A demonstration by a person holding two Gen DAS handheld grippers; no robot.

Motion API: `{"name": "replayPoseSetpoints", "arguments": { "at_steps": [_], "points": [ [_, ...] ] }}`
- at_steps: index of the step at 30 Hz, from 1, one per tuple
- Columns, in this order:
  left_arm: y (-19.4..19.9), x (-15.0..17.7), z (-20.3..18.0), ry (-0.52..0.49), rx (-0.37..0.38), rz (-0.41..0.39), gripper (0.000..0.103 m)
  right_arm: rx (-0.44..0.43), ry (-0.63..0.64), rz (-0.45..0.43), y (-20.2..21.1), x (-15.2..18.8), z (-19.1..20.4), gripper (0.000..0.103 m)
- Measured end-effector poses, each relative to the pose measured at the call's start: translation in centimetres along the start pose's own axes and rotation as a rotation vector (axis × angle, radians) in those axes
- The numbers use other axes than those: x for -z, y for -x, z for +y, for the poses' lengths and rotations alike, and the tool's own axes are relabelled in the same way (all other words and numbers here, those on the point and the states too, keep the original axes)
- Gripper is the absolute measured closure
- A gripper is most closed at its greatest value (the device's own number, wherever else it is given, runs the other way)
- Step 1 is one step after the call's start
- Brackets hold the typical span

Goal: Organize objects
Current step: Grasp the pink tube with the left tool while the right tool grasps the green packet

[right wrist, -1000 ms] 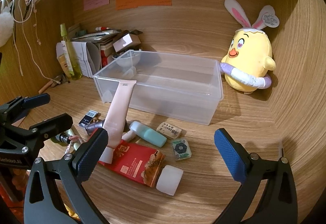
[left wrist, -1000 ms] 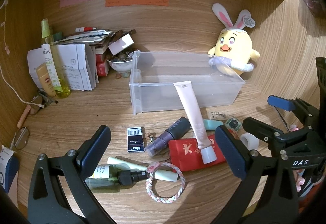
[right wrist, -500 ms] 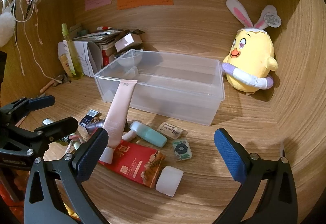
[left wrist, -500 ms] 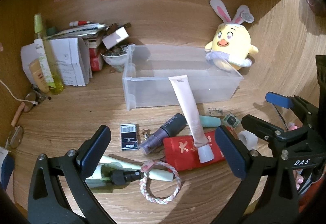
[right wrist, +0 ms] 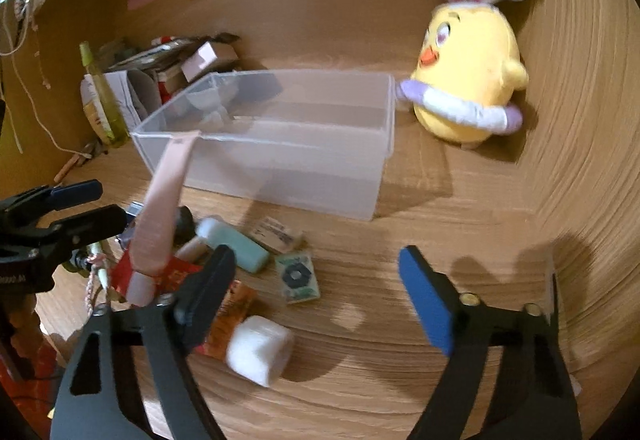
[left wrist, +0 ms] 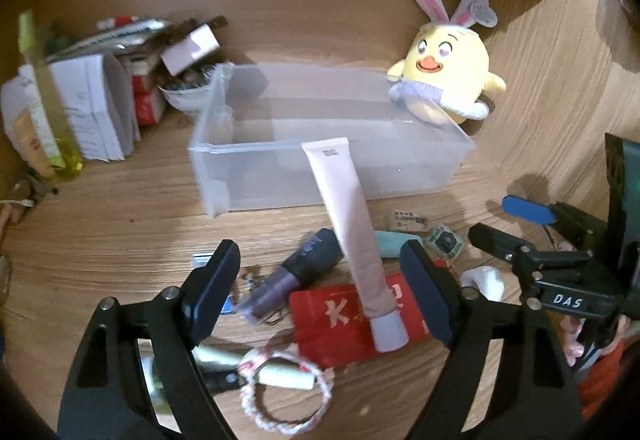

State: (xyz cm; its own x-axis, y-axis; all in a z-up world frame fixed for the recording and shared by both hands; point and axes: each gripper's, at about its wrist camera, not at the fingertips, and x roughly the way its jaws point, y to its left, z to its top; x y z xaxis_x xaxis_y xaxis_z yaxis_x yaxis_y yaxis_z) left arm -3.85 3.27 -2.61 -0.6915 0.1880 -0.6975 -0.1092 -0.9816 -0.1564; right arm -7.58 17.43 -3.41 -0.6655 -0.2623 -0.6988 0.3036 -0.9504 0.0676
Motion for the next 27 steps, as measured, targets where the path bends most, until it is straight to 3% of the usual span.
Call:
{"name": "replayPoseSetpoints", "arguments": {
  "at_steps": [3, 9, 14, 22, 27],
  "points": [
    [-1.4, -0.4, -0.2, 0.004, 0.004, 0.030, 0.022, -0.002, 0.015, 0.026, -0.7, 0.3, -0.2, 0.036],
    [-3.7, -0.2, -0.2, 0.036, 0.050, 0.117, 0.039, -0.017, 0.048, 0.087, -2.3, 0.8, 0.1, 0.047],
    [-3.9, -0.1, -0.4, 0.032, 0.033, 0.104, 0.046, -0.034, 0.048, 0.108, -3.1, 0.8, 0.3, 0.051],
    [-4.3, -0.4, -0.5, 0.021, 0.037, 0.088, 0.090, -0.034, 0.048, 0.124, -3.6, 0.2, 0.6, 0.066],
    [-3.0, -0.4, -0.2, 0.016, 0.037, 0.044, 0.094, -0.030, 0.051, 0.126, -3.3, 0.2, 0.7, 0.067]
  ]
}}
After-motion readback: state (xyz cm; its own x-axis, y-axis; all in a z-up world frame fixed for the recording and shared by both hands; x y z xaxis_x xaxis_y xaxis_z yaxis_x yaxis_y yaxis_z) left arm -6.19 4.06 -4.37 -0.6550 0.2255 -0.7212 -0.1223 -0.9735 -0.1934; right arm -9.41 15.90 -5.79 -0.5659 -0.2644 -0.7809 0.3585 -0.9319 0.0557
